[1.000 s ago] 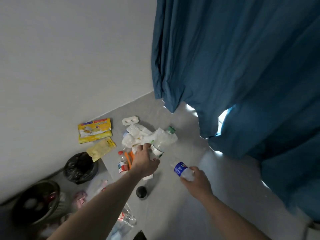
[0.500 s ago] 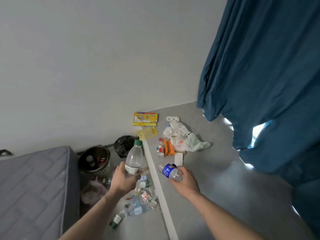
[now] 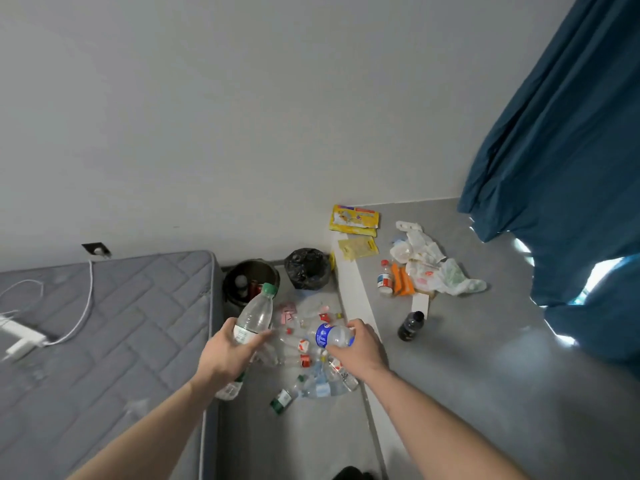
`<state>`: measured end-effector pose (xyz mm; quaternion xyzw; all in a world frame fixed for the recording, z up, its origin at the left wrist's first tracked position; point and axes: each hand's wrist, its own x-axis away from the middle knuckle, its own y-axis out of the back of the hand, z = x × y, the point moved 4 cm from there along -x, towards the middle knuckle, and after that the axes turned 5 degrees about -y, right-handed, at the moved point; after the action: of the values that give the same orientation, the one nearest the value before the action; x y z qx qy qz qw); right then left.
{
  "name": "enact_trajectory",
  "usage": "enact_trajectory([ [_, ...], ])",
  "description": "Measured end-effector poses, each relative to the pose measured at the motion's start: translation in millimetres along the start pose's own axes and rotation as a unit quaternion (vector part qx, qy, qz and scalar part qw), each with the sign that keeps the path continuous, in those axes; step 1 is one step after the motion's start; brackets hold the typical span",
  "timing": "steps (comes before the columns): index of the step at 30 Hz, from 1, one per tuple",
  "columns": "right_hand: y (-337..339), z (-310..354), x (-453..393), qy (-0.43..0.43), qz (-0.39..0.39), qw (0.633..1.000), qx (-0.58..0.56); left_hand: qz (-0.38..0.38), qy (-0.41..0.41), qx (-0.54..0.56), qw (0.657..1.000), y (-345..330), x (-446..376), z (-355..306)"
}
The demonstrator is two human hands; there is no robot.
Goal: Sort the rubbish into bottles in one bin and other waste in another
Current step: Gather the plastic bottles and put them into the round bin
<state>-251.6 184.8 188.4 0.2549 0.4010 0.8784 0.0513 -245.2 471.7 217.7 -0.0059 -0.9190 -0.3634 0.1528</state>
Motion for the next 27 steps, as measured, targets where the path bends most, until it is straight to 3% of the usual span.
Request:
enact_trajectory([
  [12, -21.2, 36.6, -61.1, -0.014, 0.018, 0.999, 0.041, 0.011, -0.011, -0.016, 1.0, 18.4, -85.9, -2.5],
  [21, -14.1, 92.9, -136.6, 0.021, 0.05, 0.996, 0.073, -0.072, 0.014, -0.047, 0.996, 51.7, -149.5, -9.0],
  [27, -23.0, 106.9, -167.4, 0.021, 0.065, 0.995, 0.071, -0.09, 0.028, -0.03, 0.995, 66.2, -181.5, 2.7],
])
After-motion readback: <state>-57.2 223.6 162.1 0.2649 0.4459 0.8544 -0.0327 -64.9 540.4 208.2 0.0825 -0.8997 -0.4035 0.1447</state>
